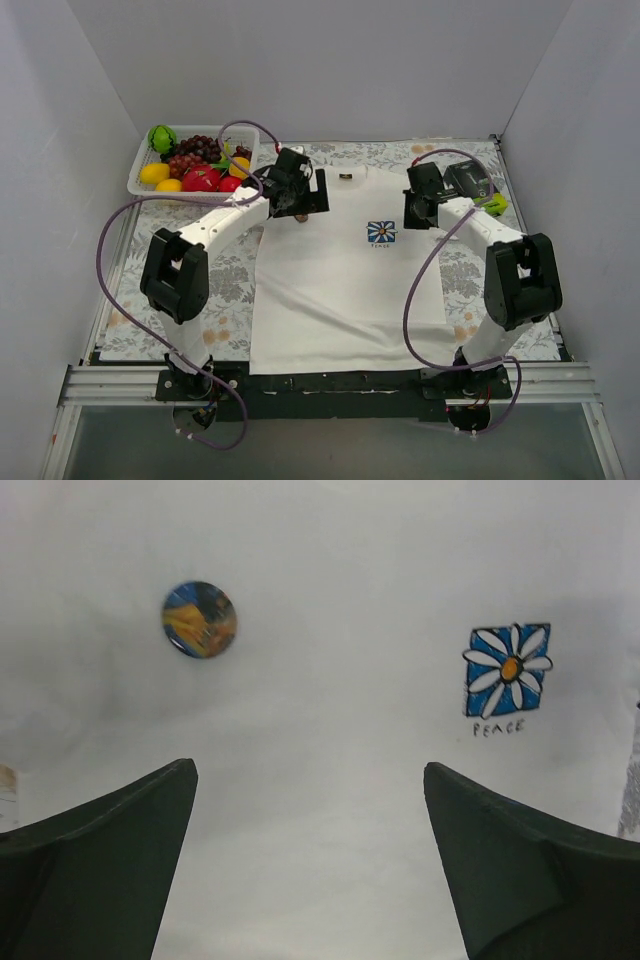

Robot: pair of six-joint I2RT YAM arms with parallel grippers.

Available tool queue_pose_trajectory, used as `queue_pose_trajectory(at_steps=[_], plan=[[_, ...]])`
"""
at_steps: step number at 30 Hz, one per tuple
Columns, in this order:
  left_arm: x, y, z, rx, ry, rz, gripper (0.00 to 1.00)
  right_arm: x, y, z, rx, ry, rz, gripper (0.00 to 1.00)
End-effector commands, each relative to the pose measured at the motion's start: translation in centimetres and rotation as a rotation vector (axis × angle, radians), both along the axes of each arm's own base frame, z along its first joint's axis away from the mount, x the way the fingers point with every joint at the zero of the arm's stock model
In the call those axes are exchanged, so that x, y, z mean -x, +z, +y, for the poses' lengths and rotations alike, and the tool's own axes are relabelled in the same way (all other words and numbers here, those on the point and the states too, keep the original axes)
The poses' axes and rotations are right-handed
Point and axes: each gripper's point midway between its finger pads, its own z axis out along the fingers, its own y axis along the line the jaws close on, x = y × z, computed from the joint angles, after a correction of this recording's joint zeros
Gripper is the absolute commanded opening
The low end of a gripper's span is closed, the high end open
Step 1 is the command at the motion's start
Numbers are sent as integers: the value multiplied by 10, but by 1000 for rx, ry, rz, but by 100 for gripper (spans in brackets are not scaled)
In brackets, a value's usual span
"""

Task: Pin the brooch onto the clothing

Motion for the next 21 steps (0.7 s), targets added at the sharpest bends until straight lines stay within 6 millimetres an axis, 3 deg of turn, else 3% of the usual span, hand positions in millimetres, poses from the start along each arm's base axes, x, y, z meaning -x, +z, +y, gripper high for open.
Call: queue_pose_trajectory(at_steps=[1,3,7,9,10,11,21], plan=[[-43,0,53,-133,141,-38,94,-47,7,-34,40,-119,-70,1],[-59,3,66,-140,175,-53,91,-55,-7,-44,83,-151,-42,1],[-84,-3,83,-202,228,-76,67,-78,-18,-61,117,-200,-50,1],[-92,-16,92,-263,250,-67,62,-87,-29,-61,93,-203,-28,1],[-99,-13,92,-270,252,-80,53,-89,-33,-65,88,-213,-14,1],[-102,-25,99,-311,266,-64,47,-93,-42,-67,87,-216,3,1],[-132,-49,111,-433,286,-76,29,-77,-89,-110,98,-305,143,1]])
